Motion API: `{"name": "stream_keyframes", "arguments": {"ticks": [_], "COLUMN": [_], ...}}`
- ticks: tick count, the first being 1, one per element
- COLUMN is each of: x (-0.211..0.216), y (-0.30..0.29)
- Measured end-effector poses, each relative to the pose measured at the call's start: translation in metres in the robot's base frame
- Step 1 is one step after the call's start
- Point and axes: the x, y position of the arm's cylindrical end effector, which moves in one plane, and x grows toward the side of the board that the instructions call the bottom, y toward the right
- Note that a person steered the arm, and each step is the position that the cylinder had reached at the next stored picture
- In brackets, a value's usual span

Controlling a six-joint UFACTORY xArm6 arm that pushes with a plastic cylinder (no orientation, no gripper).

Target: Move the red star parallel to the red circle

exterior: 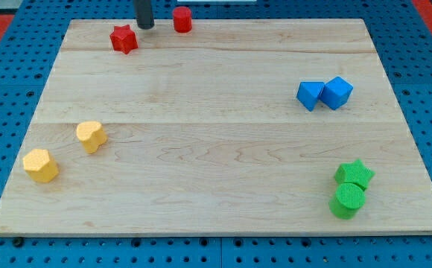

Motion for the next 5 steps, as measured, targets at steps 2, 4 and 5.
{"name": "stream_keyframes", "arguments": {"ticks": [2,4,5], "x": [-0.001,0.075,0.118], "y": [0.024,0.117,0.034]}}
